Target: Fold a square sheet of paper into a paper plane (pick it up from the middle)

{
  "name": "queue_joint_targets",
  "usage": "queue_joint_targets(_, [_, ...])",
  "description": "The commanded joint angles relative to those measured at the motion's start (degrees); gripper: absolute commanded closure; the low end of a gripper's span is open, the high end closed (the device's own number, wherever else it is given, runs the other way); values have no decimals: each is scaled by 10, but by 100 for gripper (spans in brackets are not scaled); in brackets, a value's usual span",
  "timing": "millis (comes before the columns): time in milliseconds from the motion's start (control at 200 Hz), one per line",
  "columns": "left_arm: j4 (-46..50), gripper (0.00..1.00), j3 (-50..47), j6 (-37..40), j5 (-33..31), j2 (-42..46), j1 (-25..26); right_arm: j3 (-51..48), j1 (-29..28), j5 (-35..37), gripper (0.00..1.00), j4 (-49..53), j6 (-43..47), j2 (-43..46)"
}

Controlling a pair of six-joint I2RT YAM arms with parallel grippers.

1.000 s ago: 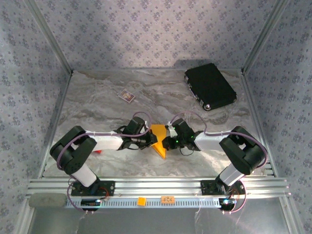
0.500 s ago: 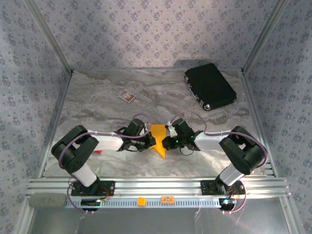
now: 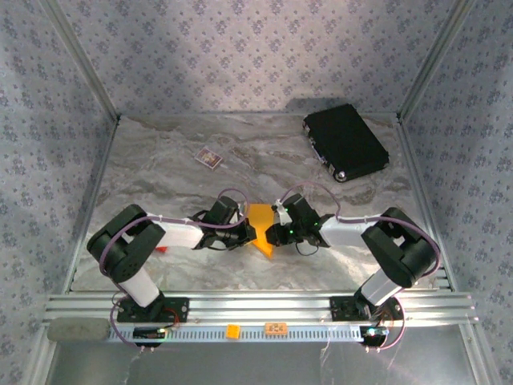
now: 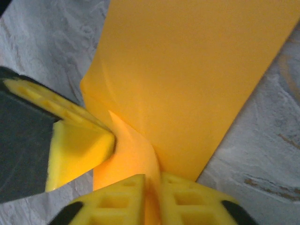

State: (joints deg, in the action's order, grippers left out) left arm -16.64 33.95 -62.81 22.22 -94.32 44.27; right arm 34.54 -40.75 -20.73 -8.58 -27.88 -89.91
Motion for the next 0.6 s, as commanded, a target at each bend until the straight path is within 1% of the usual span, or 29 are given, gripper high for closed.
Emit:
queue_joint_targets(0, [23,100,-6,14,-22,-7,3,29,7,14,70,63,-2,38])
queue_joint_targets(25, [24,100,-6,13,-22,-7,2,33,8,16,68,74,-2,47])
queue_joint_targets(50, [23,100,-7,12,-22,-8,2,36,10,18,64,84,-1,55])
queue_joint_targets(95, [21,100,-7,12,-23,-7,2,38,13,17,60,99,0,72])
queue_joint_targets(175, [20,100,-9,11,-25,-6,3,36,17,2,59,114,-3,96])
queue_joint_targets(220, [19,100,-9,10,-25,-5,2,34,17,-23,63,112,-8,102])
queue_joint_targets(320, [19,100,-9,9,-27,-4,3,29,5,-87,78,90,-28,95])
queue_joint_targets(365, [19,100,-9,8,-27,-4,3,30,-6,-100,85,86,-35,86])
queue_joint_targets(405, [19,100,-9,8,-28,-5,3,30,-19,-102,89,86,-36,79])
queue_joint_targets(495, [19,100,-10,8,-29,-5,2,33,-39,-95,94,86,-40,59])
queue_joint_targets(595, [19,100,-10,8,-29,-5,3,38,-53,-89,96,86,-43,44])
